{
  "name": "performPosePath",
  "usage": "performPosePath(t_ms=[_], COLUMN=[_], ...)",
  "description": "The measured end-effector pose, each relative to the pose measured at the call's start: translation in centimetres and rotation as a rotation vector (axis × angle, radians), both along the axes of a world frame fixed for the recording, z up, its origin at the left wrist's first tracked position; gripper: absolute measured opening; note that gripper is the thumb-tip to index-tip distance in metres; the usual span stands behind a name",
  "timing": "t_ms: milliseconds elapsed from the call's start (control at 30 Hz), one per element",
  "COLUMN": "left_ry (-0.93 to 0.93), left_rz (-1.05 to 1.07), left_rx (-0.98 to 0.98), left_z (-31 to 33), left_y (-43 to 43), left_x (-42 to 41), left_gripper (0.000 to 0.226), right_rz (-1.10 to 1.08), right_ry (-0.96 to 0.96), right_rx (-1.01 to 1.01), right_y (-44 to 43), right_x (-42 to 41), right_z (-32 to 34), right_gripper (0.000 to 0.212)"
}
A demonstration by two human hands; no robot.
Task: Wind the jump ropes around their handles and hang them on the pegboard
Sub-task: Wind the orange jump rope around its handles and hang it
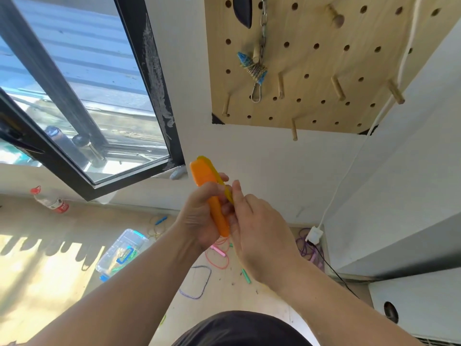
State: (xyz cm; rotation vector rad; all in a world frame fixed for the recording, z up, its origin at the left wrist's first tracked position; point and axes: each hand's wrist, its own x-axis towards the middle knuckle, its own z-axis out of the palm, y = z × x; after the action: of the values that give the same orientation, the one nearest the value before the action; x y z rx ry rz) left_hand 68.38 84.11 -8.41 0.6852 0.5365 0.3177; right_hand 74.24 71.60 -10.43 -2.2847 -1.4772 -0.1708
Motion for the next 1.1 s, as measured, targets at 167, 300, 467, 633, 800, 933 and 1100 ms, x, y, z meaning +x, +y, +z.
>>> performPosePath(t_ms=[167,300,467,633,800,933,1100], left_ry=[0.116,0.099,0.01,-0.026,-0.031,-0.056,-0.062], left_rz=[0.064,0.293,0.363,0.257,0.152,0.148,0.164], left_rx=[0.114,0.007,0.032,0.2,0.189,0.066,-0.01], left_z=[0.8,1.1,1.0,1.3,0.8,1.0,0.9], left_y=[-0.3,-0.2,-0.2,0.0,-0.2,0.0,0.1], left_x=[-0.1,0.1,-0.3,-1.4,-2.1,-2.3,-2.3], left_gripper=[0.042,0.027,0.016,0.042,0.032,0.017,0.012], right_rz=[0.029,0.098,0.011,-0.181,-0.049,0.043,0.087], right_ry=[0.046,0.274,0.709,1.022,0.959,0.836,0.814], right_rx=[0.007,0.177,0.4,0.31,0.078,-0.002,0.015], right_y=[0.0,0.0,0.2,0.4,1.0,1.1,1.5], right_x=[-0.5,-0.5,-0.8,-0.6,0.2,0.1,0.7], right_z=[0.1,-0.4,-0.5,0.1,0.5,0.3,0.7], right_gripper=[0.059,0.052,0.034,0.018,0.033,0.038,0.022])
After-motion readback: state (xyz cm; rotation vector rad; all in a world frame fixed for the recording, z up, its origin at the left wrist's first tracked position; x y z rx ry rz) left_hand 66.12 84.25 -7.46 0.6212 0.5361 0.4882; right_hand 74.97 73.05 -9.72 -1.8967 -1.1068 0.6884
